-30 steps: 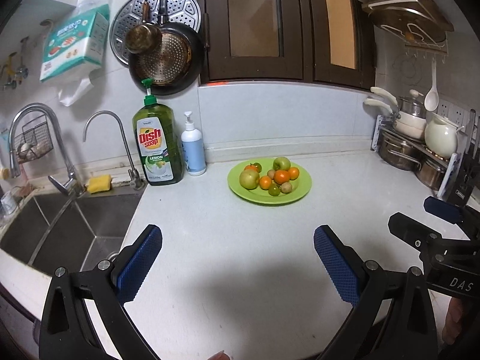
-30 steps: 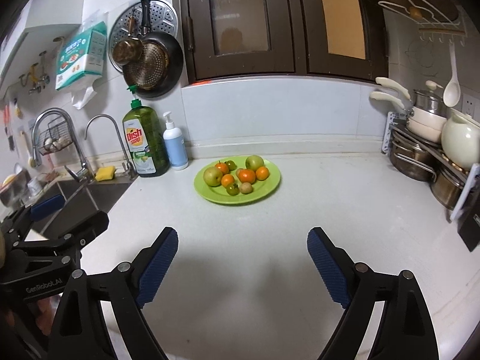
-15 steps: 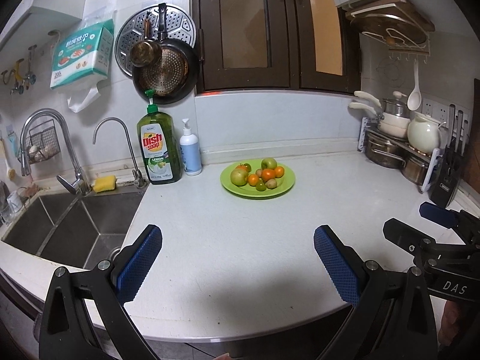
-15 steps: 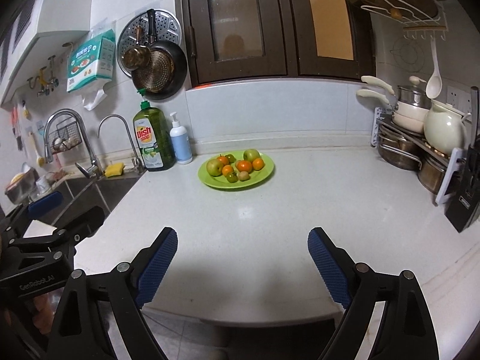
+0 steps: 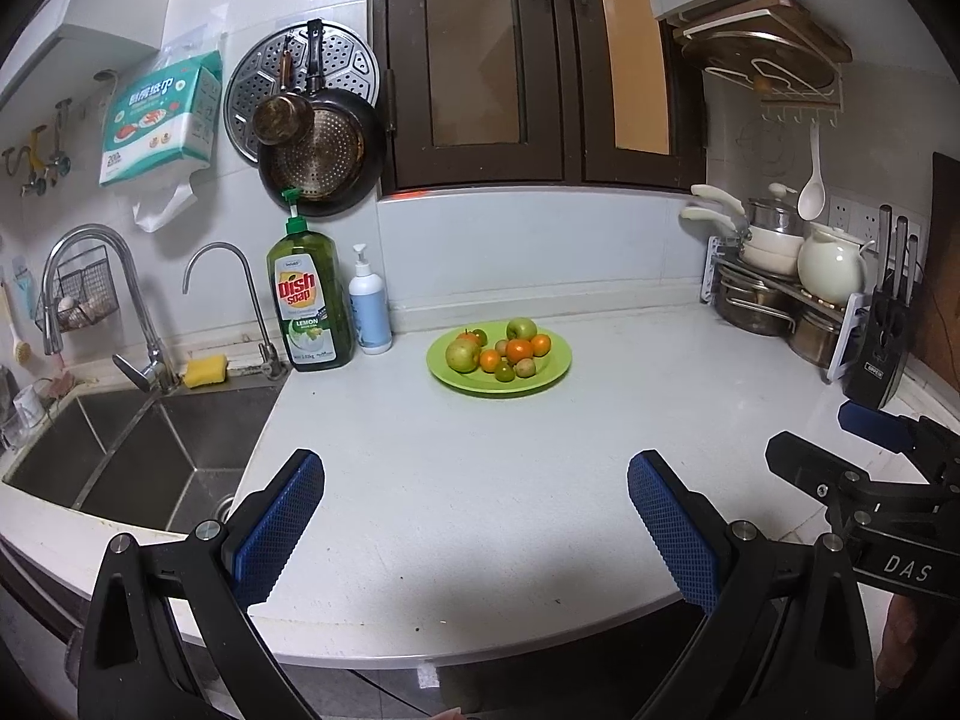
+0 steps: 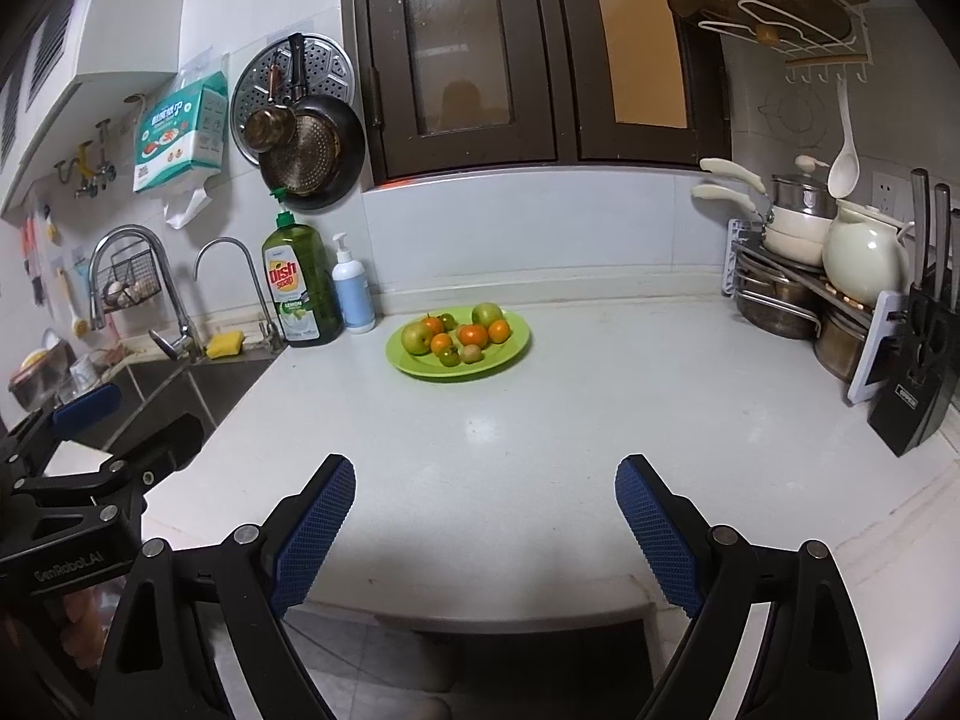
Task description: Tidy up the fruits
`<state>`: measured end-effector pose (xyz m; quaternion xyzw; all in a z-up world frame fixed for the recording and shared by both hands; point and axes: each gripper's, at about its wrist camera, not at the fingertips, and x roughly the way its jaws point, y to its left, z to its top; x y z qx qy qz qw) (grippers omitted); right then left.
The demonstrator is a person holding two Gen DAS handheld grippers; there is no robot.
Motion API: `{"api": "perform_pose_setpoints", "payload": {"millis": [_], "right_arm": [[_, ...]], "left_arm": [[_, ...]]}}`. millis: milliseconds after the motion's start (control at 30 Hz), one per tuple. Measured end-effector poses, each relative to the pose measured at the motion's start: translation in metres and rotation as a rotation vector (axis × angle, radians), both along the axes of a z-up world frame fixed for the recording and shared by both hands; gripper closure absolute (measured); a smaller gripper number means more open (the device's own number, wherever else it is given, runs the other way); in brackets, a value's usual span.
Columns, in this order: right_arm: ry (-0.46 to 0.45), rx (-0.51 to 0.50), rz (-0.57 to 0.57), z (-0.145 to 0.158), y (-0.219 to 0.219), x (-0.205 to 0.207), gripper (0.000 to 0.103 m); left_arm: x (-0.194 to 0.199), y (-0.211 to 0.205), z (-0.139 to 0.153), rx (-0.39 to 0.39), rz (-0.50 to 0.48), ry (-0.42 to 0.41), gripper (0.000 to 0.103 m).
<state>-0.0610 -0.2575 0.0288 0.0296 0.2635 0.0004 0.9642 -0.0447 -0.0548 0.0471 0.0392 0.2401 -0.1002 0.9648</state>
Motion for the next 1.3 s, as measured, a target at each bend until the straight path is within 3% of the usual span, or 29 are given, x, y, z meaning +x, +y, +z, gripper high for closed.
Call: {"api": "perform_pose_setpoints", "payload": {"millis": [1300], "right_arm": [[-0.026,-0.022,0.032,0.006,0.004,-0.012,0.014]], "left_arm": [[-0.017,0.009,0.001,-0.008,0.026,-0.014,0.000]]}}
